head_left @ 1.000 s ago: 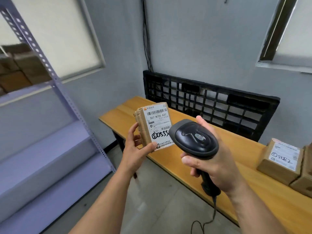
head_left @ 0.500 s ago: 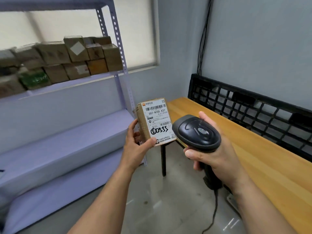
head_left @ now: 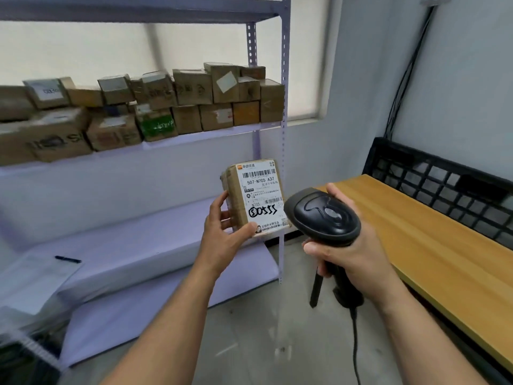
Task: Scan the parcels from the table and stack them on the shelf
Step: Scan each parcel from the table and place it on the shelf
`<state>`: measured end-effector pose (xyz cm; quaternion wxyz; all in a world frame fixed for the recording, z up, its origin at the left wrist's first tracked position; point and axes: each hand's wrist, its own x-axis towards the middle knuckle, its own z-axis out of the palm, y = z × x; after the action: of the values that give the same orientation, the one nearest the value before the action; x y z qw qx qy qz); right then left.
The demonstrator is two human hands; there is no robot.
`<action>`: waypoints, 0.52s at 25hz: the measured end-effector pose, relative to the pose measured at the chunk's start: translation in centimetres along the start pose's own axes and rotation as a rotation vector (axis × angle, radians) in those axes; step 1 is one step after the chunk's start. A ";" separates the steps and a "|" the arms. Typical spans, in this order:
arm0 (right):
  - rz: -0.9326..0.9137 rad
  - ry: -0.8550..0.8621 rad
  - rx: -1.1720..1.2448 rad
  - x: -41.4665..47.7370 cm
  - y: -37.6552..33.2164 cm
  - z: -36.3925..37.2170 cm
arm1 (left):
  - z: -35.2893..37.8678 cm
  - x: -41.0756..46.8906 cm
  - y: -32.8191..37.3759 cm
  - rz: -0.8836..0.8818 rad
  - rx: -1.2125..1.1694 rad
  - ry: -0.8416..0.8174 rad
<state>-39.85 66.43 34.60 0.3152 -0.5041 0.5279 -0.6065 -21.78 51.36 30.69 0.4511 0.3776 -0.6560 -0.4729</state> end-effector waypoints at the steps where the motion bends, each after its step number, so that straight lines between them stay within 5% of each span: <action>1: 0.003 -0.015 0.005 0.7 0.1 1.1 | -1.3 0.4 -0.1 -0.003 0.011 0.011; 13: -0.087 -0.204 -0.014 13.2 0.3 12.8 | -14.7 9.3 -0.7 0.012 0.116 0.227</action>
<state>-31.70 50.18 37.17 0.3372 -0.5879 0.4751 -0.5612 -10.62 38.51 34.35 0.5027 0.4501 -0.6292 -0.3858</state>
